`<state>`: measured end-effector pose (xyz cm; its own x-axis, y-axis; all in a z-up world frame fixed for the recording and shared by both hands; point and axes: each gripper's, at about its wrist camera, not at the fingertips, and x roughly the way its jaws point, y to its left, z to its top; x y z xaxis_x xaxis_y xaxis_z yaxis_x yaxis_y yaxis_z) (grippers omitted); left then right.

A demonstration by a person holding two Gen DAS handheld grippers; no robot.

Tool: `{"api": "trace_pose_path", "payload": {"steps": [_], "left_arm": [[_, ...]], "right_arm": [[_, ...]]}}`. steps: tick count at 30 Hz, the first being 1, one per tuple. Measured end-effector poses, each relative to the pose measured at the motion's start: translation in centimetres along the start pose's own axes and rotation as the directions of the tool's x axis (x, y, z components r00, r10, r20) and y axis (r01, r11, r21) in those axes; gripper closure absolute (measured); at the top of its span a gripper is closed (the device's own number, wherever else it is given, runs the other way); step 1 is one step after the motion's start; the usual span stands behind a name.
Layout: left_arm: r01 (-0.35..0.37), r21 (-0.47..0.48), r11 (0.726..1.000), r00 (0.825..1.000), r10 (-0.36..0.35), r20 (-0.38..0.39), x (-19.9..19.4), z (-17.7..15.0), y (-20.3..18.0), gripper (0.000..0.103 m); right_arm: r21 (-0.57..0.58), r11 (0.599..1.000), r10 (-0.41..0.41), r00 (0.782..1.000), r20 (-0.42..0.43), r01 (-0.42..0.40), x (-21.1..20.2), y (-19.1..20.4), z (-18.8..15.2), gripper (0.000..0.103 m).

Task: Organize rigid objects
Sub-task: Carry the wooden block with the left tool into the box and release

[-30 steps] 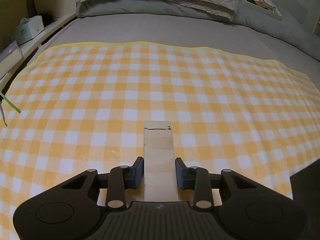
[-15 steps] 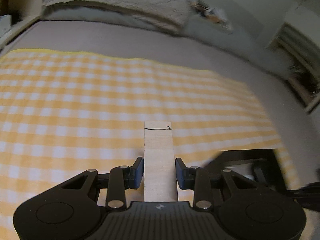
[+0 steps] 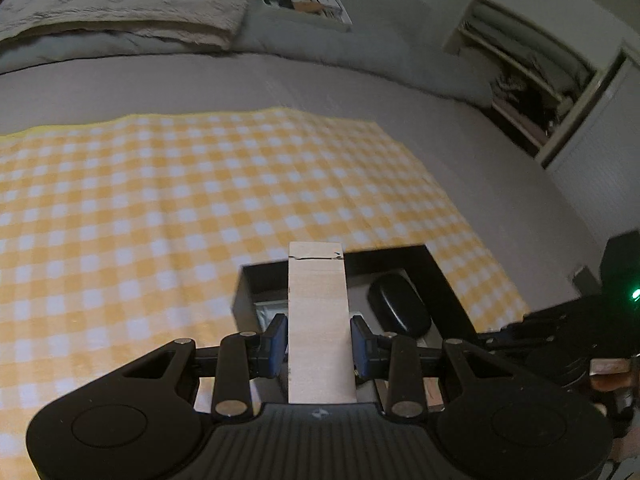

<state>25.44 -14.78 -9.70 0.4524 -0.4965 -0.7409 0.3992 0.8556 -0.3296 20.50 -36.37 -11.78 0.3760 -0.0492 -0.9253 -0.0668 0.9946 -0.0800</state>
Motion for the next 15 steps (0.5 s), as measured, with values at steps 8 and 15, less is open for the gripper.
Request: {"api": "trace_pose_path", "payload": {"steps": [8, 15], "left_arm": [[-0.064, 0.062, 0.996, 0.998, 0.066, -0.026, 3.5, 0.0, -1.8, 0.068], [-0.094, 0.141, 0.986, 0.991, 0.106, -0.082, 3.3, -1.0, -2.8, 0.042]], "right_arm": [[-0.003, 1.0, 0.008, 1.0, 0.003, -0.008, 0.0, 0.1, 0.0, 0.098], [-0.007, 1.0, 0.01, 1.0, 0.004, -0.01, 0.0, 0.0, 0.0, 0.098]]}}
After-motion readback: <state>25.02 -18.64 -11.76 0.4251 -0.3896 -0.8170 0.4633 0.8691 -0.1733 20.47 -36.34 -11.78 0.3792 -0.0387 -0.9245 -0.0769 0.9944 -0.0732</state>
